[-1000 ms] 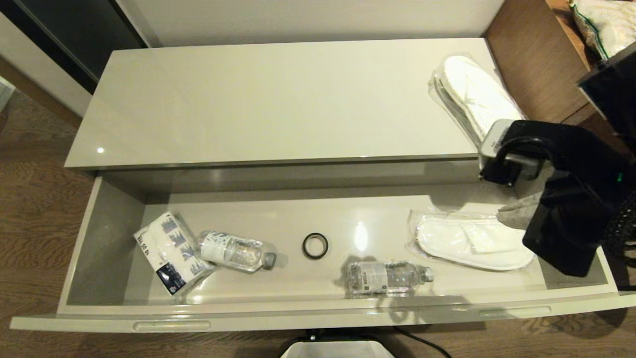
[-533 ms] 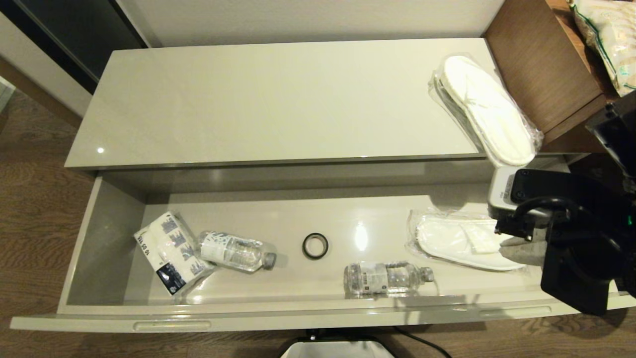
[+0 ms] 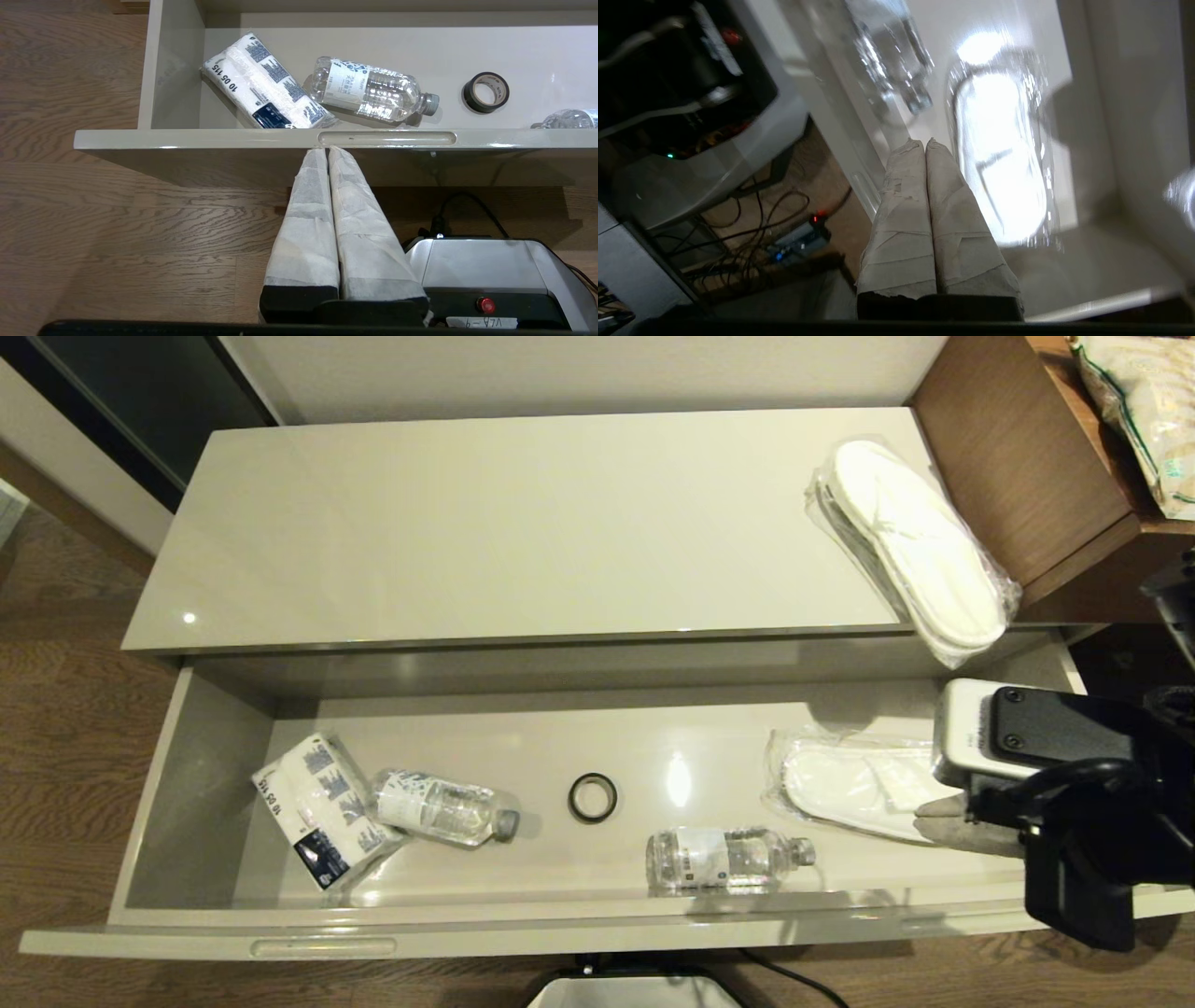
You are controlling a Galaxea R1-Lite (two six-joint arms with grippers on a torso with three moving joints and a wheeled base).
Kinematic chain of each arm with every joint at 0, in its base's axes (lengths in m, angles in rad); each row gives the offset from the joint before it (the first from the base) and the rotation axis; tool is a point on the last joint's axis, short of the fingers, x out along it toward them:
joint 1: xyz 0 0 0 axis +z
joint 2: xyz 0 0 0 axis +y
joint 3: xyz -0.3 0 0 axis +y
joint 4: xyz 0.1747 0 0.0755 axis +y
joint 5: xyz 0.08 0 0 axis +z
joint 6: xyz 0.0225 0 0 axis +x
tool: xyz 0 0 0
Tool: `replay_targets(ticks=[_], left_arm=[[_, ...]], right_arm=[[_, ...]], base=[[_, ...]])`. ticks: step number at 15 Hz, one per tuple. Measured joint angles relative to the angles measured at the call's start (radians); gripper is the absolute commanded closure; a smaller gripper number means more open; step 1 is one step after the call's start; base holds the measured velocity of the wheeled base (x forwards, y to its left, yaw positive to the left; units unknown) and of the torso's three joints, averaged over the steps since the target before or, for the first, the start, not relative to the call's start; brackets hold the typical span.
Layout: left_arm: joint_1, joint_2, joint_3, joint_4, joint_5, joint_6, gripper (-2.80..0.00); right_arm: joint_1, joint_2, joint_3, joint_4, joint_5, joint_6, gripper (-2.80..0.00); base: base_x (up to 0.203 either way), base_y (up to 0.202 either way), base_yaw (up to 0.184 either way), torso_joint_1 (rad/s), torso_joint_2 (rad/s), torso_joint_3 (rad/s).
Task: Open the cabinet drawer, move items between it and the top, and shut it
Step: Take out the disposable slippers from the drawer
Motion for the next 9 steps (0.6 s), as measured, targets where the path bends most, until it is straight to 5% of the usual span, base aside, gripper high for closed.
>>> replay_targets(ticks=[6, 7, 9], left_arm=[[0.0, 0.0, 0.0, 0.001, 0.0, 0.0, 0.0], [0.0, 0.0, 0.0, 0.001, 0.0, 0.0, 0.0], [0.0, 0.0, 0.0, 0.0, 0.0, 0.0, 0.0]], right_arm=[[-0.038, -0.115, 0.005, 0.156, 0.103, -0.071, 0.0], [-0.038, -0.134, 0.009, 0.188, 0.118, -0.071, -2.8], [-0.033, -0.169, 0.022, 0.217, 0.135, -0.071, -2.8]], base=[[0.0, 0.0, 0.0, 0.0, 0.0, 0.0], [0.0, 0.0, 0.0, 0.0, 0.0, 0.0], [0.0, 0.0, 0.0, 0.0, 0.0, 0.0]])
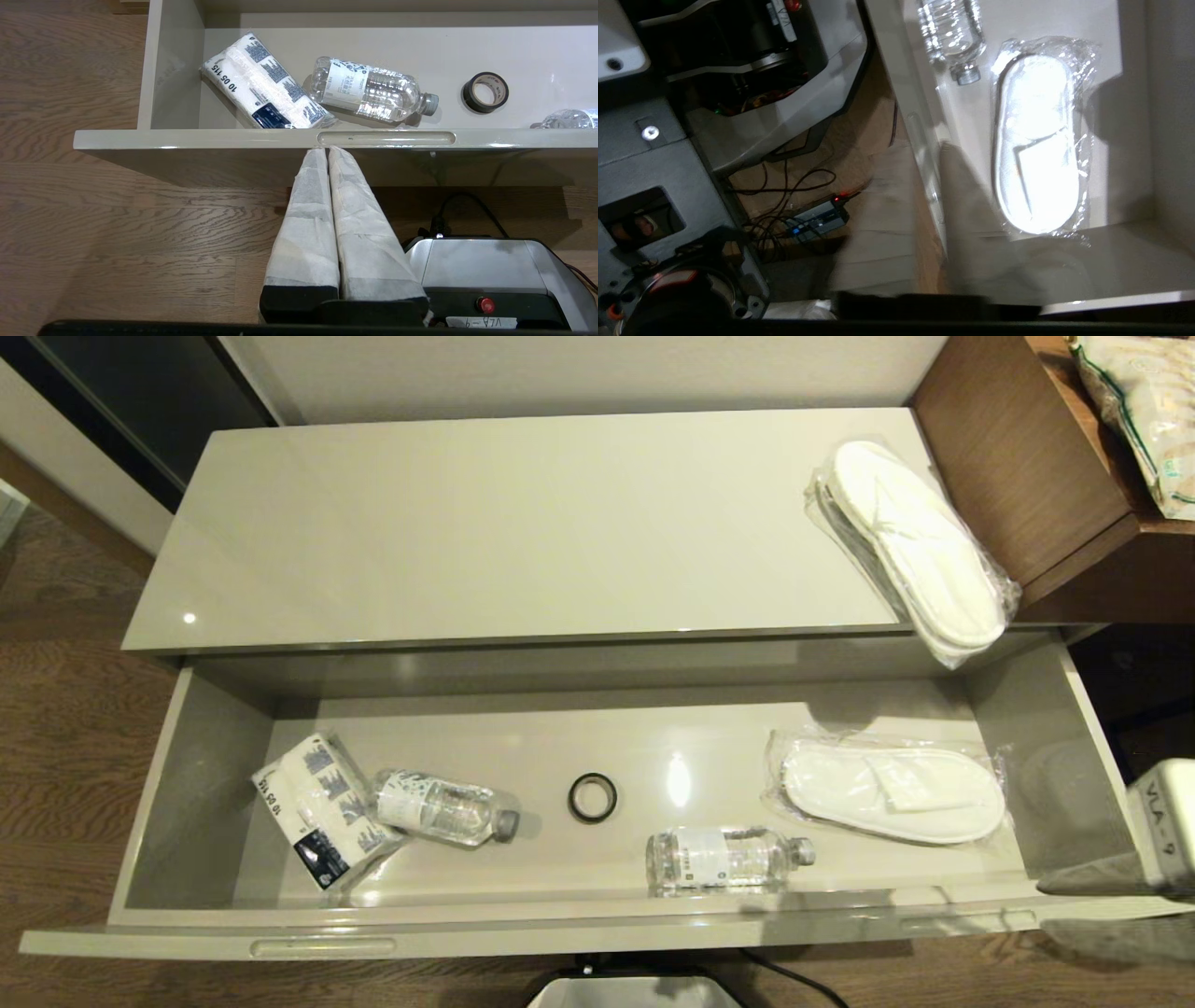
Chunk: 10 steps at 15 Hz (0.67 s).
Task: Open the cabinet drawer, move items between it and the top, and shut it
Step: Take out the disposable slippers from the drawer
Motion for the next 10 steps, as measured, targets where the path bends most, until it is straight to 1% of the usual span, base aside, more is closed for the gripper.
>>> replay_targets(ticks=[5, 10], left_arm=[[0.0, 0.0, 0.0, 0.0, 0.0, 0.0, 0.0], [0.0, 0.0, 0.0, 0.0, 0.0, 0.0, 0.0]], right_arm=[[0.006, -0.055, 0.053, -0.007, -0.006, 0.001, -2.8], [0.007, -0.079, 0.075, 0.002, 0.002, -0.001, -2.8]], base=[[0.0, 0.0, 0.0, 0.0, 0.0, 0.0], [0.0, 0.0, 0.0, 0.0, 0.0, 0.0]])
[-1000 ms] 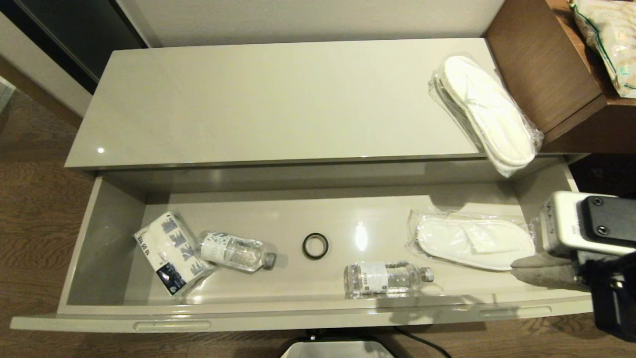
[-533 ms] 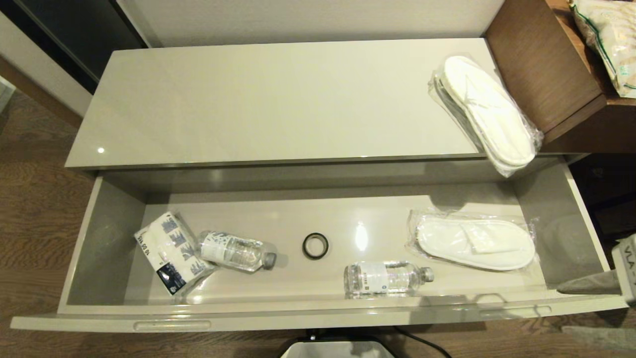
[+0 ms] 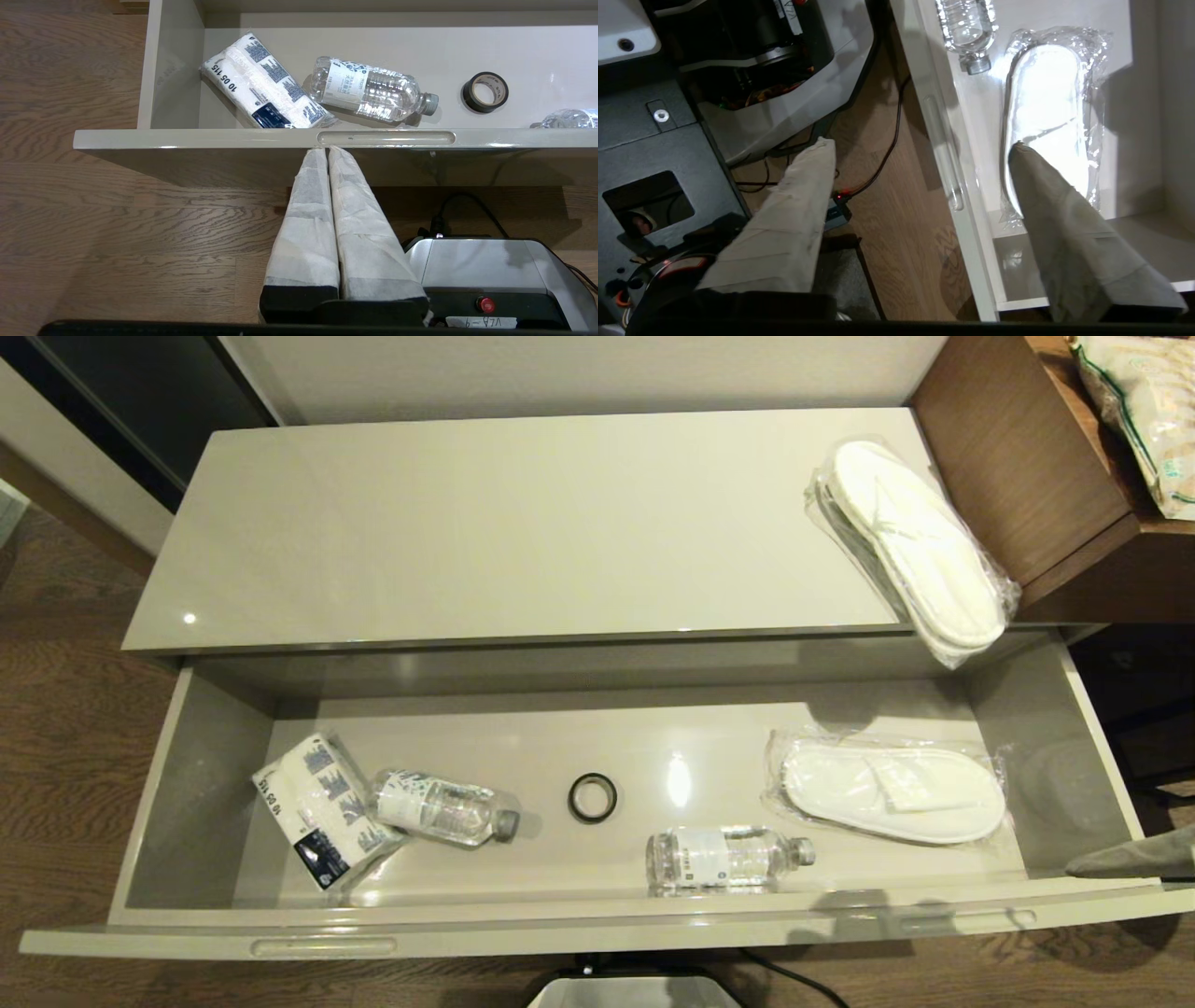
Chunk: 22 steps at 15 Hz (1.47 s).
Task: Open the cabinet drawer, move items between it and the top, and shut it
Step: Take out the disposable slippers from the drawer
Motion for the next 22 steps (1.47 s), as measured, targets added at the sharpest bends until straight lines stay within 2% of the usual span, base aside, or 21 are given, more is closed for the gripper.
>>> replay_targets(ticks=[14, 22], left_arm=[[0.0, 0.0, 0.0, 0.0, 0.0, 0.0, 0.0], [0.0, 0.0, 0.0, 0.0, 0.0, 0.0, 0.0]], right_arm=[[-0.007, -0.125, 0.079, 0.024, -0.013, 0.013, -2.8], [-0.139, -0.156, 0.018, 0.02, -0.028, 0.062, -2.8]], base=[[0.0, 0.0, 0.0, 0.0, 0.0, 0.0], [0.0, 0.0, 0.0, 0.0, 0.0, 0.0]])
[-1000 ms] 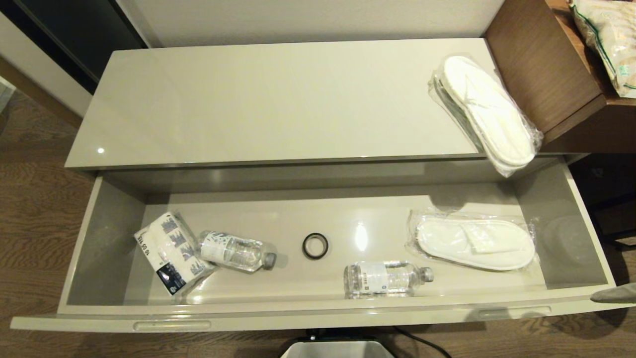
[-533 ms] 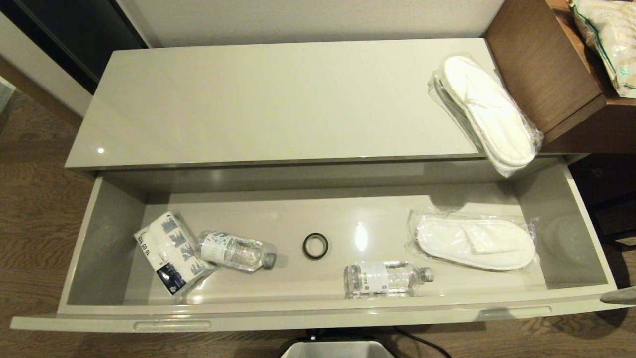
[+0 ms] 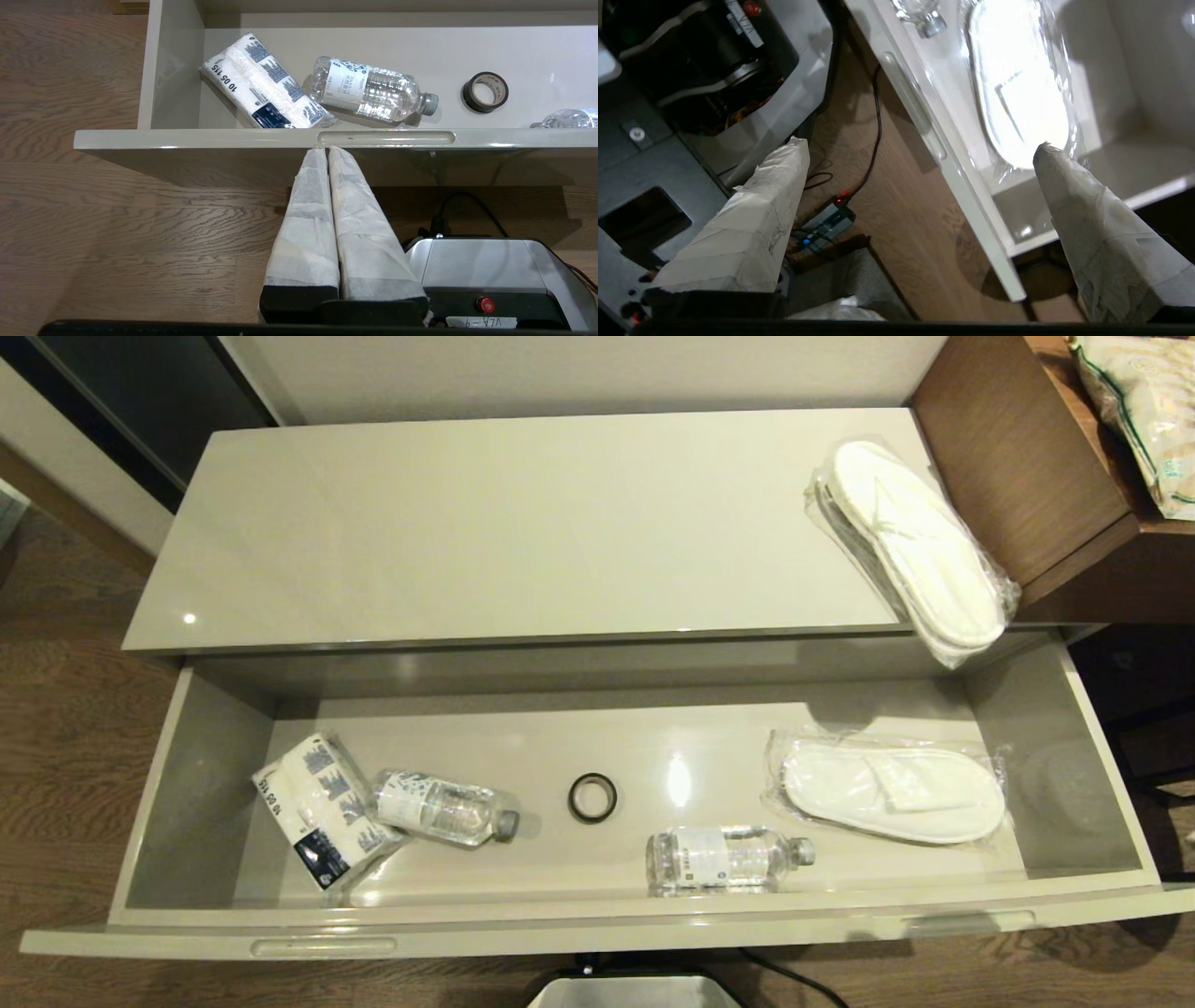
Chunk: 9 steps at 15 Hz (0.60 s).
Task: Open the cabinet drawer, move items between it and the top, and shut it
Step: Take out the disposable slippers from the drawer
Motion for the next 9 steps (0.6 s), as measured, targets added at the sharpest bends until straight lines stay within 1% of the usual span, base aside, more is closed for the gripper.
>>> replay_targets(ticks=[2, 4, 7, 8, 9], left_arm=[[0.0, 0.0, 0.0, 0.0, 0.0, 0.0, 0.0], [0.0, 0.0, 0.0, 0.0, 0.0, 0.0, 0.0], [0.0, 0.0, 0.0, 0.0, 0.0, 0.0, 0.0], [0.0, 0.0, 0.0, 0.0, 0.0, 0.0, 0.0], [0.0, 0.0, 0.0, 0.0, 0.0, 0.0, 0.0]], right_arm=[[-0.035, 0.003, -0.004, -0.001, -0.002, 0.021, -2.8], [-0.065, 0.011, -0.002, -0.001, -0.017, 0.025, -2.8], [-0.075, 0.039, -0.006, -0.032, -0.023, 0.029, -2.8], [-0.077, 0.05, -0.001, -0.051, -0.026, 0.045, -2.8], [-0.086, 0.062, 0.007, -0.059, -0.045, 0.078, -2.8]], base=[[0.0, 0.0, 0.0, 0.0, 0.0, 0.0], [0.0, 0.0, 0.0, 0.0, 0.0, 0.0], [0.0, 0.0, 0.0, 0.0, 0.0, 0.0], [0.0, 0.0, 0.0, 0.0, 0.0, 0.0], [0.0, 0.0, 0.0, 0.0, 0.0, 0.0]])
